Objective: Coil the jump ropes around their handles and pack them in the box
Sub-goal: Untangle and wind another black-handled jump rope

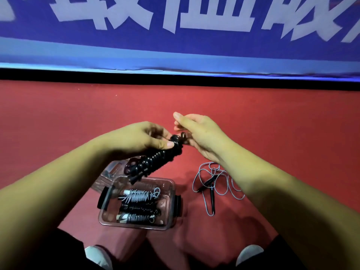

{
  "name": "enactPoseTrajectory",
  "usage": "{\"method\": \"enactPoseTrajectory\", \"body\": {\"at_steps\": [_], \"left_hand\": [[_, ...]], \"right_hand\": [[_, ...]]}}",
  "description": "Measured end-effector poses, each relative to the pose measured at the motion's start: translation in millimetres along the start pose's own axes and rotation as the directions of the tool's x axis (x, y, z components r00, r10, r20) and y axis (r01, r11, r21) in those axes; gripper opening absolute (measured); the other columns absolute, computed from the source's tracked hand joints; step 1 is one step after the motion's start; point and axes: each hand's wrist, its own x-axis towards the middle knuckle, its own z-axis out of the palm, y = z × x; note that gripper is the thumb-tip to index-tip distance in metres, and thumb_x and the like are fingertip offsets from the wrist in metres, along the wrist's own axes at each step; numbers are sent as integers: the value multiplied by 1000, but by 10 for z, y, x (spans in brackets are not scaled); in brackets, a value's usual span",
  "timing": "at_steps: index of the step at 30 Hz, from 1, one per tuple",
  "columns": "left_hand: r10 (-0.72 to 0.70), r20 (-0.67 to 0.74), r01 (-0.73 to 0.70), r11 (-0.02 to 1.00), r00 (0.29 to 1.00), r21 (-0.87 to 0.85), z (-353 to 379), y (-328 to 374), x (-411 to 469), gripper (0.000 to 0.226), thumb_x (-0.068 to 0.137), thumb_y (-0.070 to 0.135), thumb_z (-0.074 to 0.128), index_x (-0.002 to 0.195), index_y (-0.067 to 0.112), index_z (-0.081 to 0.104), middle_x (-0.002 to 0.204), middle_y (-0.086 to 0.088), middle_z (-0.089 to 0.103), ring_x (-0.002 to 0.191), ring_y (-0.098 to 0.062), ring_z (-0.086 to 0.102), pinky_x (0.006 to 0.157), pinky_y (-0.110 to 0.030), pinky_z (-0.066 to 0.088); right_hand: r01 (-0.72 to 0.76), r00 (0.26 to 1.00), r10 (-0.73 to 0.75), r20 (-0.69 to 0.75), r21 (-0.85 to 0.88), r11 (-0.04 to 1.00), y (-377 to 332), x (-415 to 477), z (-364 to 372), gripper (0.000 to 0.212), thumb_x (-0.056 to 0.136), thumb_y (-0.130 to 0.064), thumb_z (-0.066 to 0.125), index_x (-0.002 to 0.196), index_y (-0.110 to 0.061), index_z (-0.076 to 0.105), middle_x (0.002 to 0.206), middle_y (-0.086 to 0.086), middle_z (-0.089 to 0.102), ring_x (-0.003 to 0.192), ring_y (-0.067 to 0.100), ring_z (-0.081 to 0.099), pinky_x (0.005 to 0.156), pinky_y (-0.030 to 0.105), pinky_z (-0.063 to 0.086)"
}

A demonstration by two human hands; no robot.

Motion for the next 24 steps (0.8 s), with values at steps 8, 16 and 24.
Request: {"method": "enactPoseTrajectory", "body": {"at_steps": [8,16,24], "left_hand": [[-62,4,60,986,998,154,-283,-130,-9,49,72,35,81,109,8,63,88,-3,72,73,-14,66,64,-23,53],[-257,-225,219,959,940,-180,-423,-606,25,34,98,28,58,116,0,56,108,-24,63,74,-23,71,64,-34,61],[-452,-221,338,847,864,-410,-490,-1313,29,18,101,1,44,91,0,59,87,-16,61,67,-18,63,53,-25,56]], "right_hand": [[-171,964,162,210,28,985,193,79,116,26,88,-14,70,99,10,67,81,20,68,60,20,67,61,24,58],[-179,984,173,46,190,965,545,325,74,26,93,-11,64,101,14,63,93,26,65,64,21,66,67,26,59],[-498,853,515,-81,164,851,1324,563,586,46,81,-13,79,114,8,55,101,26,63,71,27,70,61,28,60]]}}
